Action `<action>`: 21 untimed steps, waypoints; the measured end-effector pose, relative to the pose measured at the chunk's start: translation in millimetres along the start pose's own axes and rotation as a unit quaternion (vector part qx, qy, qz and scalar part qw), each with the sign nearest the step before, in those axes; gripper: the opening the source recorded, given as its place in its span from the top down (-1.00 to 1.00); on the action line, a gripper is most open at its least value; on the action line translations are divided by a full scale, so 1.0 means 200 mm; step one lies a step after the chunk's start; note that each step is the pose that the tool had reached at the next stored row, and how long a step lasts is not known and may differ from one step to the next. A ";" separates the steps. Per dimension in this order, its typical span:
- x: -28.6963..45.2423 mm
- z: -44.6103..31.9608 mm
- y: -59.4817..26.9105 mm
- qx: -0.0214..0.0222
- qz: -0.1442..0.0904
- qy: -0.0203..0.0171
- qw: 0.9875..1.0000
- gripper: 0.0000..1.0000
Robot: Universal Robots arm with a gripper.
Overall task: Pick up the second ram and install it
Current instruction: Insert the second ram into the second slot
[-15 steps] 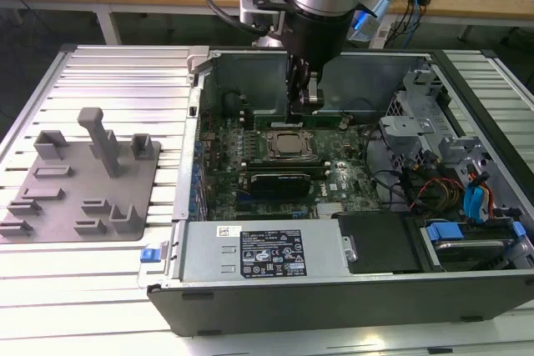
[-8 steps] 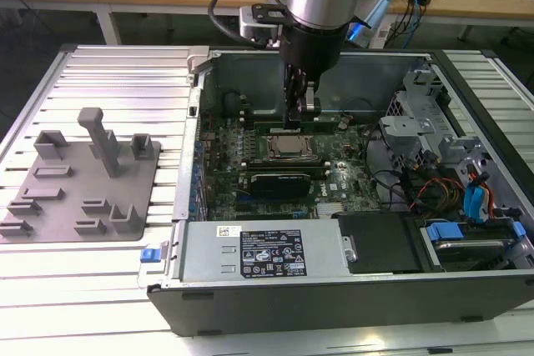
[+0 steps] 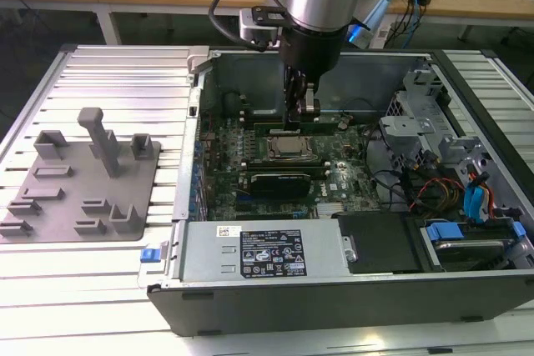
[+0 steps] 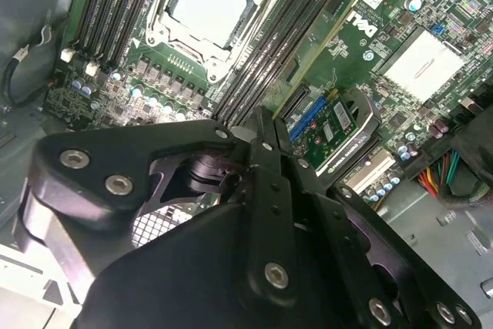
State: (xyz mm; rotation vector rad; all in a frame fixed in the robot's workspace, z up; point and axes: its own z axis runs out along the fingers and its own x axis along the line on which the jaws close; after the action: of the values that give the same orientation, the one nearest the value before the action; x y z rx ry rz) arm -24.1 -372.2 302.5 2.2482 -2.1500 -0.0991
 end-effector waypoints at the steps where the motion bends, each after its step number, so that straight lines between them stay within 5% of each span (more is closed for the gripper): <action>1: 0.000 0.000 0.000 0.000 0.000 0.000 1.000 0.81; 8: -0.005 0.008 -0.001 0.000 0.000 0.000 1.000 0.81; 21: -0.002 0.130 -0.005 0.000 0.000 0.000 1.000 0.81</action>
State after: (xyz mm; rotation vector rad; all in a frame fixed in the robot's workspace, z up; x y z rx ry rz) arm -24.8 -371.1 276.5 2.2492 -2.1496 -0.0987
